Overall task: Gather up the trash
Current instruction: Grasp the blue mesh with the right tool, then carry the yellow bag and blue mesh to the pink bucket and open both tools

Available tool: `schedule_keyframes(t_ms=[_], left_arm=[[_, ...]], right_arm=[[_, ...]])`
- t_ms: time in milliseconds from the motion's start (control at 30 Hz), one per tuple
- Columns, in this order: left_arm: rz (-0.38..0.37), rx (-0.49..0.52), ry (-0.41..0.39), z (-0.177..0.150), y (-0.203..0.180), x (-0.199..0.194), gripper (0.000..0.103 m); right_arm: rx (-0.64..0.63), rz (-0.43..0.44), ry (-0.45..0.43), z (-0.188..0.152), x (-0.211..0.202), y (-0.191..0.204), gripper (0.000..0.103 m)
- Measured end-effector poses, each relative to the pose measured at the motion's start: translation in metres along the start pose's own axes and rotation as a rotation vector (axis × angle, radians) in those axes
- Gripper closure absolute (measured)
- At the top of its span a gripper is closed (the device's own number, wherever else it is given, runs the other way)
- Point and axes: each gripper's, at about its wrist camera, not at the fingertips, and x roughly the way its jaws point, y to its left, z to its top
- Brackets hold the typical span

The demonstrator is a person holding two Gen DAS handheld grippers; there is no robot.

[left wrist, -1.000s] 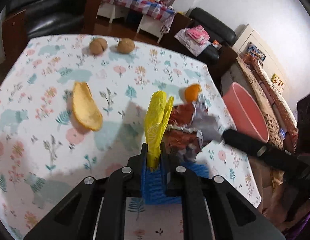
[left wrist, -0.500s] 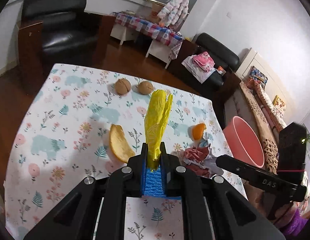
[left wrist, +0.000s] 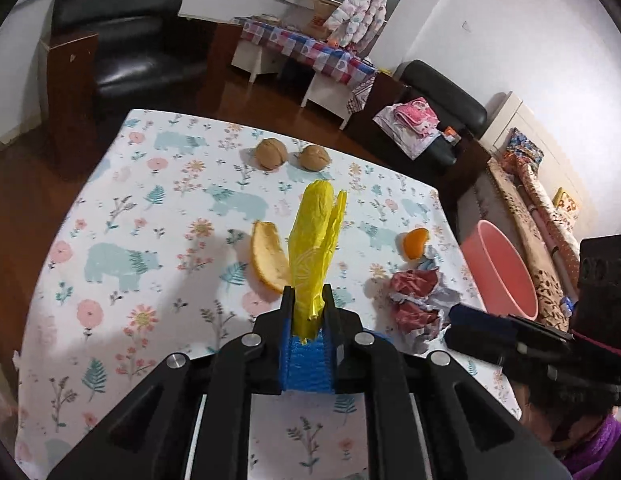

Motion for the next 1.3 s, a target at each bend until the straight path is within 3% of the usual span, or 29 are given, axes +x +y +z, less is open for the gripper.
schedule_keyframes(t_ms=[133,400,600,633,667,733,800,933,1100,1300], left_arm=[[-0.03,-0.062,0.014,-0.003,0.011,-0.003,0.091],[0.014,-0.075,0.025,-0.013,0.022,-0.002,0.091],[0.067,-0.089,0.028,-0.017,0.031,-0.002,0.089],[0.072,-0.088,0.026,-0.017,0.032,-0.002,0.089],[0.079,-0.09,0.021,-0.017,0.033,-0.003,0.089],[0.083,-0.09,0.01,-0.017,0.034,-0.005,0.089],[0.081,-0.085,0.008,-0.016,0.033,-0.007,0.091],[0.074,-0.04,-0.029,-0.009,0.02,-0.017,0.092],[0.041,-0.005,-0.049,0.001,0.001,-0.019,0.093],[-0.036,0.053,-0.057,0.016,-0.039,-0.011,0.093]], right_arm=[[-0.116,0.044,0.065,0.0,0.023,0.027,0.059],[-0.284,-0.029,0.164,-0.016,0.065,0.046,0.059],[-0.341,-0.055,0.147,-0.025,0.065,0.05,0.059],[-0.358,-0.069,0.143,-0.027,0.064,0.051,0.062],[-0.366,-0.08,0.136,-0.027,0.063,0.052,0.073],[-0.35,-0.066,0.137,-0.027,0.062,0.05,0.088],[-0.316,-0.043,0.14,-0.025,0.058,0.045,0.095],[-0.285,-0.034,0.117,-0.024,0.044,0.04,0.096],[-0.233,-0.045,0.013,-0.011,0.009,0.031,0.096],[-0.062,-0.113,-0.112,-0.002,-0.047,-0.013,0.096]])
